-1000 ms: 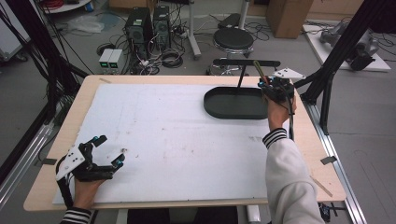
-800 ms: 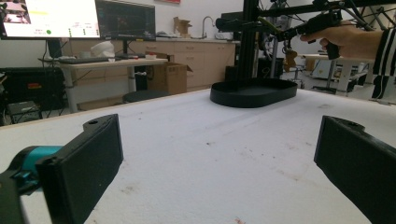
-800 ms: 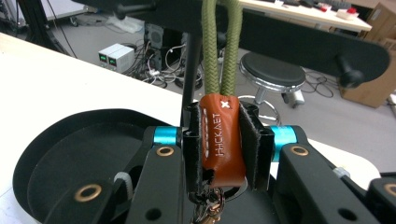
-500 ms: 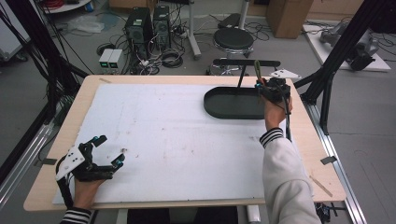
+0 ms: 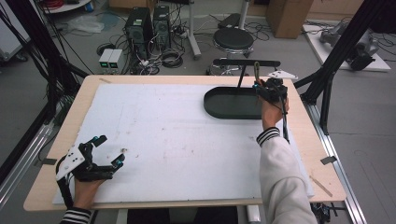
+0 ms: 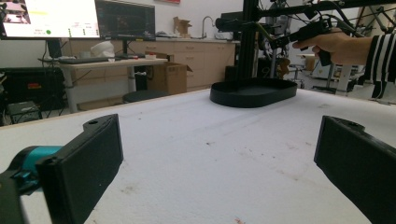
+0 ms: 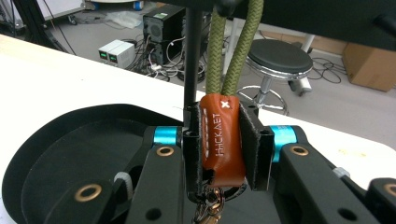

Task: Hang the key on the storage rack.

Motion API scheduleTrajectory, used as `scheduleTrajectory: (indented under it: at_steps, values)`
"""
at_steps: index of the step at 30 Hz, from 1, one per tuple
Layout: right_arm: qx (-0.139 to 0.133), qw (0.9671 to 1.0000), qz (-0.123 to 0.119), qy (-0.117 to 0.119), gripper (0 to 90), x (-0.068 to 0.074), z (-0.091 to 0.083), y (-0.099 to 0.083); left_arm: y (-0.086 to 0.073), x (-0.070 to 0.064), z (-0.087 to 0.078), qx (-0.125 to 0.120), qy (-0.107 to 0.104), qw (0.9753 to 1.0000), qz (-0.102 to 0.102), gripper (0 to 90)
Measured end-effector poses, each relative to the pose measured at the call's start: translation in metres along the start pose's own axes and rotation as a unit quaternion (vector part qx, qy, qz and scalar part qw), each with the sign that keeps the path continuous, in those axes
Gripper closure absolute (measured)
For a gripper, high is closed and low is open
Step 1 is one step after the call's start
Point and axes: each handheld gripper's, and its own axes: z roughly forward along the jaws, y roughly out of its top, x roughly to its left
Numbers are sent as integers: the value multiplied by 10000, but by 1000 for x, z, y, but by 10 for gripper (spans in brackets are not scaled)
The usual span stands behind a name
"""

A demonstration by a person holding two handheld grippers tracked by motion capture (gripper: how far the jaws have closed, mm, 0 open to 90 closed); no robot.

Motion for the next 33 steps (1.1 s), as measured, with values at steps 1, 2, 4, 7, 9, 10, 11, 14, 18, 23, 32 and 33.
scheduleTrajectory:
  at_steps: [1, 2, 4, 7, 9, 10, 11, 14, 18, 23, 32, 33]
  values:
    - [23, 10000, 11, 7, 729, 0, 1, -1, 0, 0, 0, -3, -1, 10000, -7, 17]
    - [12, 10000, 19, 11, 729, 0, 2, -1, 0, 0, 0, -5, 1, 10000, -7, 17]
    - [20, 10000, 22, 22, 729, -1, 4, -2, 0, 0, 0, -4, 0, 10000, -6, 17]
    - [5, 9999, 109, 29, 729, -2, 6, -4, 0, 0, 0, -2, 0, 10000, -3, 17]
    - [16, 9999, 151, 37, 728, -3, 8, -5, 0, 0, 0, -2, 4, 10000, -2, 17]
    - [22, 9998, 168, 51, 729, -3, 8, -6, 0, 0, 0, -2, 2, 10000, -2, 17]
    - [13, 9998, 173, 47, 729, -4, 9, -6, 0, 0, 0, -2, 1, 10000, -1, 17]
    - [28, 9998, 195, 57, 728, -4, 12, -7, 0, 0, 0, -2, 0, 10000, -1, 17]
    - [73, 9998, 151, 57, 728, -4, 14, -8, 0, 0, 0, -2, 0, 10000, -3, 17]
    - [129, 9998, 148, 77, 727, -4, 15, -8, 0, 0, 0, -1, -9, 10000, 9, 17]
    - [248, 9997, 46, 57, 415, -4, 16, -9, 0, 0, 0, -7, -8, 10000, 15, 17]
    - [254, 9996, 100, 25, 306, -4, 17, -10, 0, 0, 0, -10, -6, 10000, 13, 17]
